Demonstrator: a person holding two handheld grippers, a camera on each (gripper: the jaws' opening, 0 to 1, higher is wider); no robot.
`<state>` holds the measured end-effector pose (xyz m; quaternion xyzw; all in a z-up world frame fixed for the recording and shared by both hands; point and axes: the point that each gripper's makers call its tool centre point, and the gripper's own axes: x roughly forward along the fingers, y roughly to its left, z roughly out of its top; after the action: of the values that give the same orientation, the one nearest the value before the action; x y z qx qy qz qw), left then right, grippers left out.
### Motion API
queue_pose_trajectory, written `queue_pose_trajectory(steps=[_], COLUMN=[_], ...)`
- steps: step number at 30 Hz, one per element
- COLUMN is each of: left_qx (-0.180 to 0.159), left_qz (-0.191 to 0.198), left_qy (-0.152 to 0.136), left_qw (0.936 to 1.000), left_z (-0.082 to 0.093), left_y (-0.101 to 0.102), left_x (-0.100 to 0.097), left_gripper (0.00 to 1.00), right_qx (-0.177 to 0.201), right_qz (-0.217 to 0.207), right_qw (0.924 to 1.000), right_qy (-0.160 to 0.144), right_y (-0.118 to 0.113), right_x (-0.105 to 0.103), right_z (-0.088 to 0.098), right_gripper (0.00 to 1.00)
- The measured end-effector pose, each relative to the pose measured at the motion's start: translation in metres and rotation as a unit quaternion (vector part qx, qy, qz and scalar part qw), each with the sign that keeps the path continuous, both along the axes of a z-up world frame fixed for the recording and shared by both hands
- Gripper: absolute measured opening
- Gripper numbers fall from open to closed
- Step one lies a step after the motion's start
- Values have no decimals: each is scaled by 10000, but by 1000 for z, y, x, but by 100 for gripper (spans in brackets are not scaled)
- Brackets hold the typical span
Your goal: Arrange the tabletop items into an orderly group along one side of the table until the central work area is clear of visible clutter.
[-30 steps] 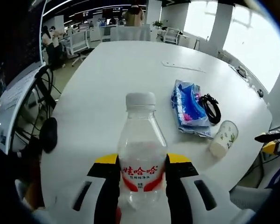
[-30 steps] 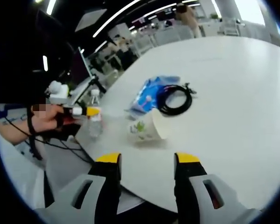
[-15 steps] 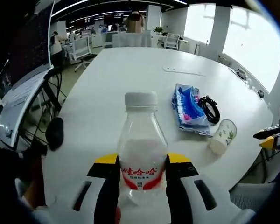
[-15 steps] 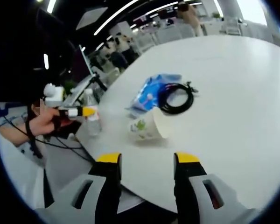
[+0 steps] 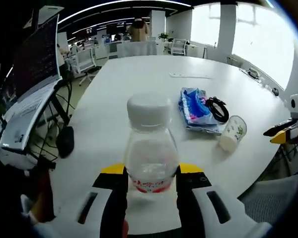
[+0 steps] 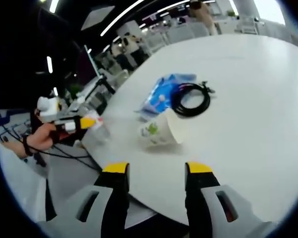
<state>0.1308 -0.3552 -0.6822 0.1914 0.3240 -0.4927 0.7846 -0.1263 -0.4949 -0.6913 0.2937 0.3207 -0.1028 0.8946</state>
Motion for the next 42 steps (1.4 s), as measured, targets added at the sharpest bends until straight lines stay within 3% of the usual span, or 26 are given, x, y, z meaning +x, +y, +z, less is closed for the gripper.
queue_pose_trajectory(steps=[7, 22, 42], left_qx=[105, 234, 268], left_qz=[-46, -24, -24], left_qy=[-133, -168, -146], left_qw=[9998, 9996, 9995], left_z=[-6, -8, -9], left_y=[8, 6, -25], left_x=[-9, -8, 16], left_gripper=[37, 36, 36], right_qx=[17, 43, 66], right_qz=[65, 153, -39], right_qw=[10000, 9999, 9999], right_qy=[10, 52, 71], right_y=[1, 3, -1], right_x=[5, 8, -4], right_z=[0, -3, -4], right_gripper=[43, 43, 42])
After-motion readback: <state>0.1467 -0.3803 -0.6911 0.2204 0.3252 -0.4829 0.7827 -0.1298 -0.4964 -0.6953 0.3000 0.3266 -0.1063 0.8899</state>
